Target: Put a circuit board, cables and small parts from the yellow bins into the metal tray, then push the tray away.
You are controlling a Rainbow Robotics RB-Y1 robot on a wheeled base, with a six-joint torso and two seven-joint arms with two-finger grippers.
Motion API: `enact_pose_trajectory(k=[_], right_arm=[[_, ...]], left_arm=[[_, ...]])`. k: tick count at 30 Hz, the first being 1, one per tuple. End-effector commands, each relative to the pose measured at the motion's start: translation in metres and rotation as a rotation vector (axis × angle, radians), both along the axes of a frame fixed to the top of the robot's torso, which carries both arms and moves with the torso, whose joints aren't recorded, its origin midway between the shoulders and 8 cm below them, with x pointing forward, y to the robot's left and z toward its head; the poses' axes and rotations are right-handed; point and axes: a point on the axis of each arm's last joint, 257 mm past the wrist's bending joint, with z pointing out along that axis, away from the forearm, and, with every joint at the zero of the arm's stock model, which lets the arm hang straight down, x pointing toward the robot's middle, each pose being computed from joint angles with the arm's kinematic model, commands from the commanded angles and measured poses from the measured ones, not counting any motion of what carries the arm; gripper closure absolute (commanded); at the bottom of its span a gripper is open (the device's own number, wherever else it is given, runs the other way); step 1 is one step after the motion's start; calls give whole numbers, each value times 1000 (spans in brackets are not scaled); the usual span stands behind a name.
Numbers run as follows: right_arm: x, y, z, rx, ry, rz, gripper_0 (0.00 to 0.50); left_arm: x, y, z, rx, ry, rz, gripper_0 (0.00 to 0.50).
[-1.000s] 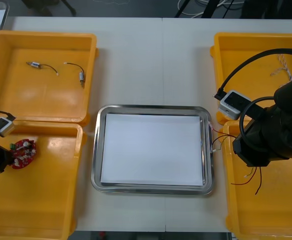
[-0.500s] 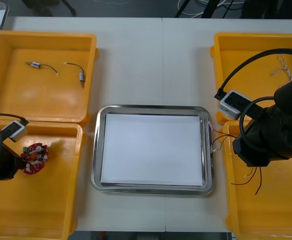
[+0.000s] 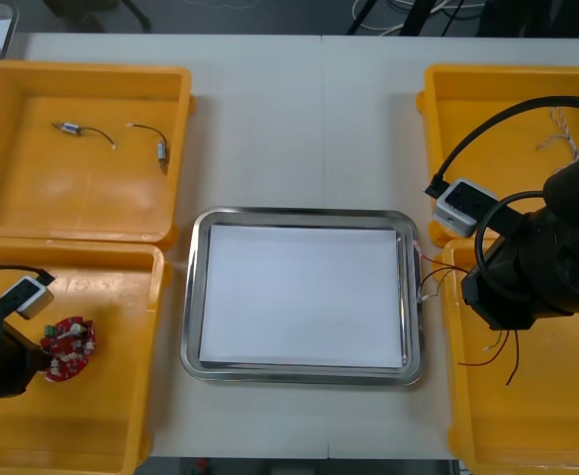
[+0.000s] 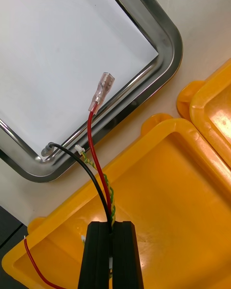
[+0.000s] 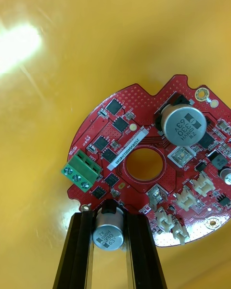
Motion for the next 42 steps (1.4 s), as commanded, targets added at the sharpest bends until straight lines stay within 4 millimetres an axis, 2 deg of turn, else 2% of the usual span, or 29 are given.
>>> enact_pose_trajectory(k=[1, 14, 17, 19, 20, 21, 22, 23, 24, 26, 35, 38, 42], right_arm=[[5, -7, 10, -19, -34, -30, 500], [5, -8, 10, -19, -34, -34, 500], [5, -8, 10, -18, -34, -36, 500], [5, -7, 10, -17, -33, -35, 500], [5, -7, 10, -17, -33, -35, 500], [5, -7, 10, -17, -33, -35, 500], [5, -7, 10, -17, -33, -35, 500], [5, -7, 10, -17, -33, -35, 500], [5, -7, 10, -17, -33, -35, 500], [5, -7, 10, -16, -33, -36, 500], [5, -7, 10, -14, -33, -36, 500], [5, -6, 10, -14, -32, -35, 500], [5, -6, 10, -14, -32, -35, 500]], left_arm=[[-3, 10, 6, -11, -2, 100, 500], [-6, 26, 5, 45, -13, 90, 494], [-7, 28, 3, 49, -15, 94, 423], [-6, 28, 4, 51, -18, 95, 332], [-6, 29, 4, 54, -20, 97, 213], [-6, 30, 3, 56, -19, 98, 130], [-5, 30, 4, 56, -21, 99, 99], [-5, 30, 4, 57, -21, 101, 42], [-5, 30, 4, 58, -22, 100, 18], [-4, 30, 5, 58, -25, 102, 0], [3, 24, 14, 52, -32, 98, 0], [5, 24, 23, 66, -25, 99, 0], [9, 28, 46, 101, -14, 108, 0]])
